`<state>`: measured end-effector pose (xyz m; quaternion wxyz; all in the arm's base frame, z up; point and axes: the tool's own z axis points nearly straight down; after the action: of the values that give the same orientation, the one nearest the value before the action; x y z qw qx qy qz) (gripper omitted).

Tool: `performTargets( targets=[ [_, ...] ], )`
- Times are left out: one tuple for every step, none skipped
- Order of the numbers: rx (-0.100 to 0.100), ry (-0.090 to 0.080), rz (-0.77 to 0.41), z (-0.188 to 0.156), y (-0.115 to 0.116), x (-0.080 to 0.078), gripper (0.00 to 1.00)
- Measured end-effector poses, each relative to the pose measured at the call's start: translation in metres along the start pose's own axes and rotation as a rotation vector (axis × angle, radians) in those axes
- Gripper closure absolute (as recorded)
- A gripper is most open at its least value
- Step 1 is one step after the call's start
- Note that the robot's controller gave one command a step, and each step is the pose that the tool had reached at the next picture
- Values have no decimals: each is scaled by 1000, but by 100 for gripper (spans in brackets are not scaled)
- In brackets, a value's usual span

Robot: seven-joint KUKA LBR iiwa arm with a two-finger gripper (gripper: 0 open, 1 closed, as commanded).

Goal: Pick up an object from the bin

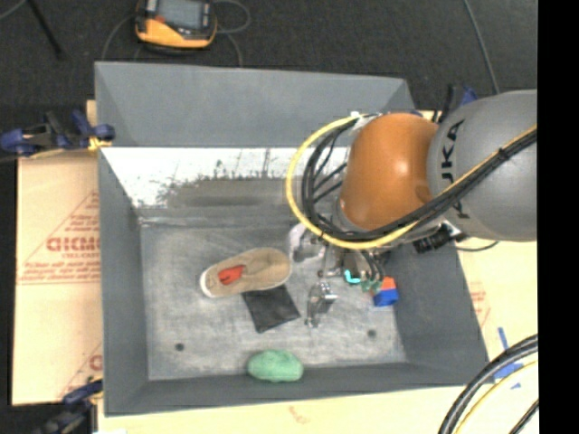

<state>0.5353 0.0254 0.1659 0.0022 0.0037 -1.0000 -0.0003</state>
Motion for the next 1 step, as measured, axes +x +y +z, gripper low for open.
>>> performTargets(
  targets=[
    [0, -8, 0, -4, 0, -2, 0]
  ],
)
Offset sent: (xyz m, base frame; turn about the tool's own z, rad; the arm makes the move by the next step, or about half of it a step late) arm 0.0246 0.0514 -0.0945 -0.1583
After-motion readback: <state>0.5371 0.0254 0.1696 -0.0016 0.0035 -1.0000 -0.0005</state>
